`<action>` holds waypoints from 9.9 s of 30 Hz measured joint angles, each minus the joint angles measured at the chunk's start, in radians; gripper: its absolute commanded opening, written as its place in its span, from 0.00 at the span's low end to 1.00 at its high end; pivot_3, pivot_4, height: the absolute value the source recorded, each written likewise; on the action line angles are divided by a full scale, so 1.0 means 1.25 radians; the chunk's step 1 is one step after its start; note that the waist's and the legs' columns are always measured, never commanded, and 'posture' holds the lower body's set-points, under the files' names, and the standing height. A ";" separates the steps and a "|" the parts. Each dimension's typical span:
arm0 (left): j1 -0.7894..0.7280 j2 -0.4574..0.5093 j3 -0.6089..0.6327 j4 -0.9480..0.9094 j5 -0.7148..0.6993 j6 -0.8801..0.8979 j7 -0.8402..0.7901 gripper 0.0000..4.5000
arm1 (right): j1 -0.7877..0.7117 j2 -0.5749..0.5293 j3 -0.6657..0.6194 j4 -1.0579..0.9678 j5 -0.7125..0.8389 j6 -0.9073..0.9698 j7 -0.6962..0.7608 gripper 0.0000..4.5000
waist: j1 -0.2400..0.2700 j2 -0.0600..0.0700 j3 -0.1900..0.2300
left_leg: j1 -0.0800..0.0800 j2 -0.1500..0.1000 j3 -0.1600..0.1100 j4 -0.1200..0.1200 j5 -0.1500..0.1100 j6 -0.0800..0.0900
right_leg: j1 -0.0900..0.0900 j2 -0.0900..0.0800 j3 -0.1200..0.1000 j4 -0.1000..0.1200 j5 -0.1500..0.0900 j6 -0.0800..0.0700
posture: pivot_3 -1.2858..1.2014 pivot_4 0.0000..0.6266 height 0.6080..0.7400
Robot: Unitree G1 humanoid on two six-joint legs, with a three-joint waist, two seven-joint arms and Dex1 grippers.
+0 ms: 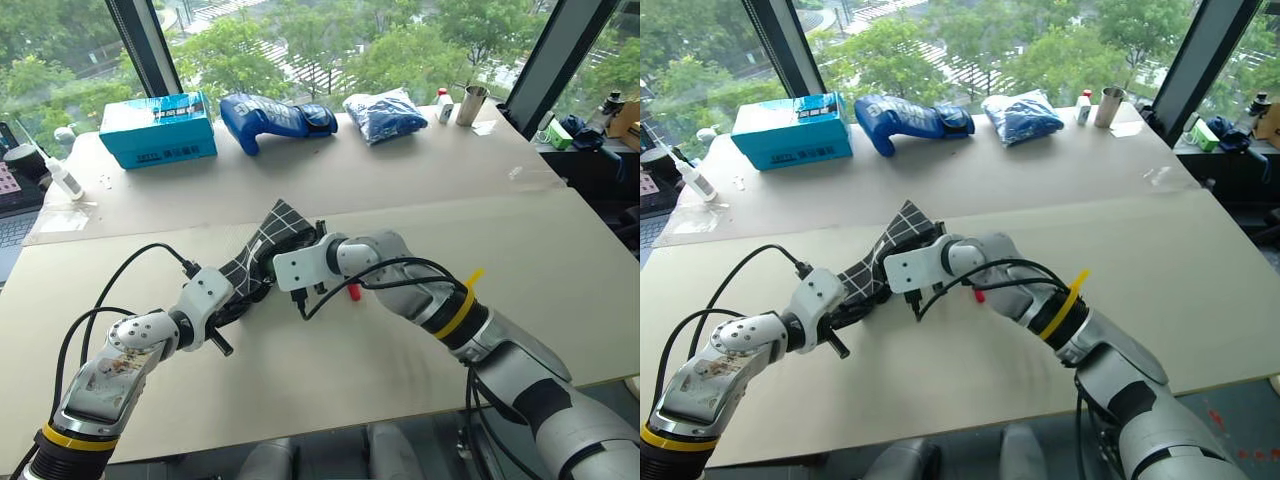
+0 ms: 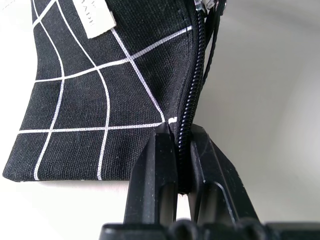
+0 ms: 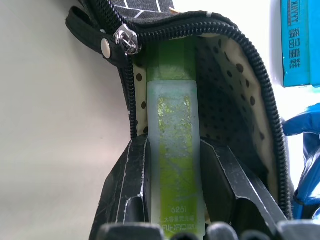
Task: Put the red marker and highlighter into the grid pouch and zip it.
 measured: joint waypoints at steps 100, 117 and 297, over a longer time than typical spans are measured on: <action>-0.044 -0.114 0.059 0.007 -0.089 0.085 0.078 0.00 | 0.200 -0.344 -0.388 -0.503 0.540 0.458 0.199 0.11 | -0.003 -0.001 0.000 | -0.001 0.001 0.002 0.001 -0.002 0.003 | 0.001 0.000 0.001 -0.002 0.001 0.001 | 0.52 0.24 1.00; -0.049 -0.109 0.043 0.011 -0.086 0.069 0.076 0.00 | 0.069 -0.221 -0.166 -0.313 0.317 0.436 0.136 0.11 | 0.011 -0.001 0.000 | 0.000 0.001 0.003 0.002 -0.001 0.001 | 0.000 0.000 0.001 -0.002 0.002 0.000 | 0.52 0.24 1.00; -0.241 -0.119 -0.190 0.301 0.098 -0.377 -0.157 0.00 | 0.581 -0.475 -0.794 -0.342 0.792 0.460 0.326 0.64 | 0.031 -0.001 0.000 | -0.001 0.001 0.008 0.006 -0.003 0.005 | 0.003 -0.002 0.002 -0.003 0.005 0.003 | 0.52 0.24 1.00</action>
